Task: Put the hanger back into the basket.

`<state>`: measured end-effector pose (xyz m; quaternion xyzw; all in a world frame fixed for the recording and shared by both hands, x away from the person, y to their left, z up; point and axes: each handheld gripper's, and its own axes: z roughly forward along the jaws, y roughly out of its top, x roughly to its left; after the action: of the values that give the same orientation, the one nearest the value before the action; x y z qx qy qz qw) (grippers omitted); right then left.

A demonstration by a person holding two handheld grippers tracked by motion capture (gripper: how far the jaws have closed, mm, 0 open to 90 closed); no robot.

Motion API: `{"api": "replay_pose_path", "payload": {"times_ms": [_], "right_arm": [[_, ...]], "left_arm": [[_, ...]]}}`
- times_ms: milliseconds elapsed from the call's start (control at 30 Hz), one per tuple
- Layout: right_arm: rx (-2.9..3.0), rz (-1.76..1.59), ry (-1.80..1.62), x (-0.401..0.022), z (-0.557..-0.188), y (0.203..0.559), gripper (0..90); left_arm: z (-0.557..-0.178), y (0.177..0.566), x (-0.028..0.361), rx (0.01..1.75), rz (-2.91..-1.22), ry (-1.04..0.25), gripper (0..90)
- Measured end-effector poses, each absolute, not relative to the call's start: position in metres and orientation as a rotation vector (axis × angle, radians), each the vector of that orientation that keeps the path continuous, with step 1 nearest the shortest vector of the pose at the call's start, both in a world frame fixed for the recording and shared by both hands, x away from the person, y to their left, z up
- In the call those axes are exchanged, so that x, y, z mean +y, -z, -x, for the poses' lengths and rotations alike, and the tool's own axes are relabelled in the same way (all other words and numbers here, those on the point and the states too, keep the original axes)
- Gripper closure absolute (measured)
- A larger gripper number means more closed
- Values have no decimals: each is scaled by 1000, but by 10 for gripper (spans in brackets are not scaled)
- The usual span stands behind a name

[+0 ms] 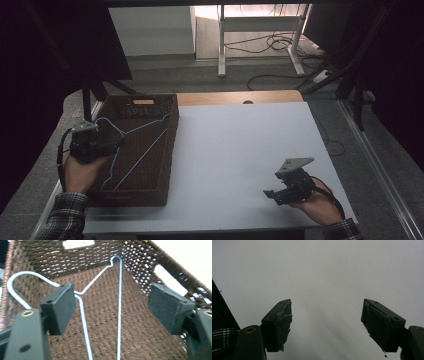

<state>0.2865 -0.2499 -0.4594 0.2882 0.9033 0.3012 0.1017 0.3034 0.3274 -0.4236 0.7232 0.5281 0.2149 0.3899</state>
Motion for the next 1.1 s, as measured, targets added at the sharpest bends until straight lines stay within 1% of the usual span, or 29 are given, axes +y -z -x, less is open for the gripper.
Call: {"api": "replay_pose_path", "payload": {"times_ms": [233, 367, 767, 1100], "right_arm": [[2657, -849, -902, -251, -286, 459, 246], [2645, -857, -914, -251, -286, 459, 245], [2641, -857, -927, -251, -285, 459, 241], [2630, -854, -946, -251, -283, 456, 240]], "left_arm": [[-297, 416, 318, 1285, -1815, -487, 124], [-292, 413, 312, 1255, -1799, -457, 102], [-277, 404, 293, 1191, -1790, -415, 70], [-263, 396, 273, 1128, -1827, -404, 48]]}}
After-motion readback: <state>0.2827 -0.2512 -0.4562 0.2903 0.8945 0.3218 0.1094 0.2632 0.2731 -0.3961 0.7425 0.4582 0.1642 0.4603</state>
